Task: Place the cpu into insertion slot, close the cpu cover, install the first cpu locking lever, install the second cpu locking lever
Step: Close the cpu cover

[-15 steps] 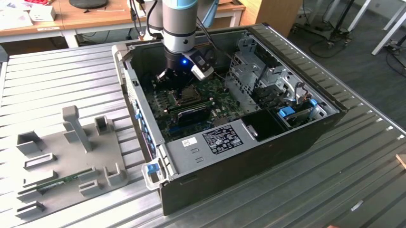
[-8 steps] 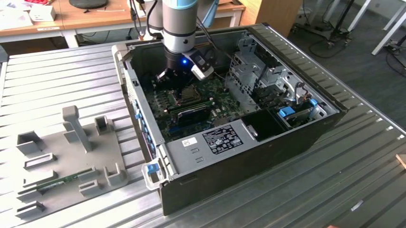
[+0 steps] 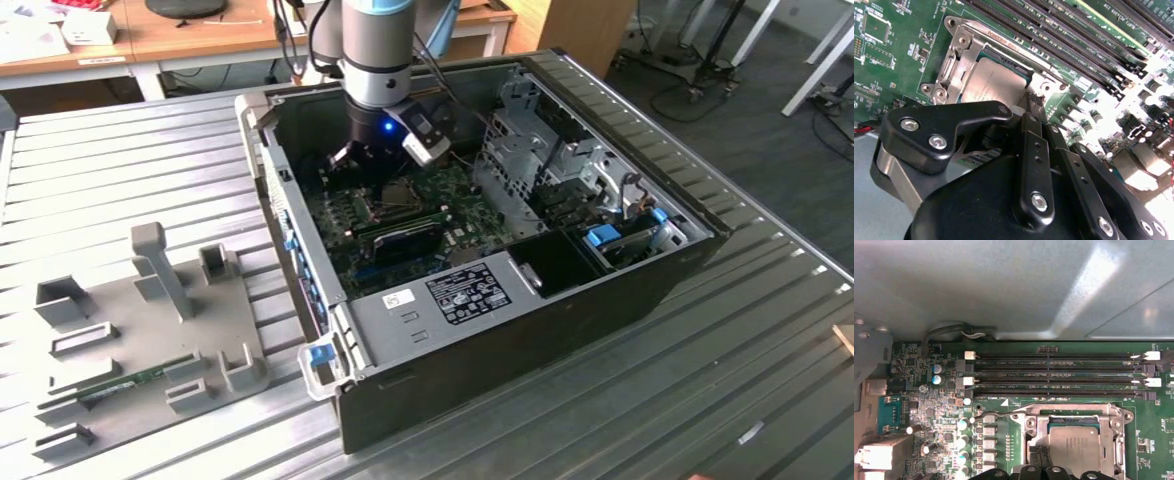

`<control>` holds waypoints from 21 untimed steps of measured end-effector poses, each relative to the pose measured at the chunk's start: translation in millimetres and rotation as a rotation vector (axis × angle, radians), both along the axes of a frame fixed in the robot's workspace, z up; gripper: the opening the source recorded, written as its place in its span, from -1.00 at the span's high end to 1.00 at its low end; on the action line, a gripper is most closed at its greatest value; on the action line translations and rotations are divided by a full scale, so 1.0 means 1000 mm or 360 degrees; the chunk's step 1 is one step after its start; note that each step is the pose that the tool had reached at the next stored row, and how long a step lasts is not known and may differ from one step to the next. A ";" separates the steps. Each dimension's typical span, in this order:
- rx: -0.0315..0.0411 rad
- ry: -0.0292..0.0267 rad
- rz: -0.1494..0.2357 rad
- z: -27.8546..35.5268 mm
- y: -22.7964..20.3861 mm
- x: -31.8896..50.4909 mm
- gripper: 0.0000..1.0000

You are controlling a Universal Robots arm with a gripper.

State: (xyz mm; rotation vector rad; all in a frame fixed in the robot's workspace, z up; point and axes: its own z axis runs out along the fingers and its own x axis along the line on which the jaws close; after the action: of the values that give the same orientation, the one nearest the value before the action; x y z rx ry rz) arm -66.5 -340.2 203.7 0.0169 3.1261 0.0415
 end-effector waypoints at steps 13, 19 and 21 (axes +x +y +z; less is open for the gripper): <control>0.0000 -0.00001 0.0000 0.0145 0.0000 0.0000 0.80; 0.0000 0.00003 0.0000 0.0146 0.0000 0.0049 0.80; 0.0000 0.00005 0.0000 0.0146 0.0000 0.0102 0.80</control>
State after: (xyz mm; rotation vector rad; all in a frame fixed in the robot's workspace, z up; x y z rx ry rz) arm -56.2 -340.2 218.3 0.0170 3.1264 0.0415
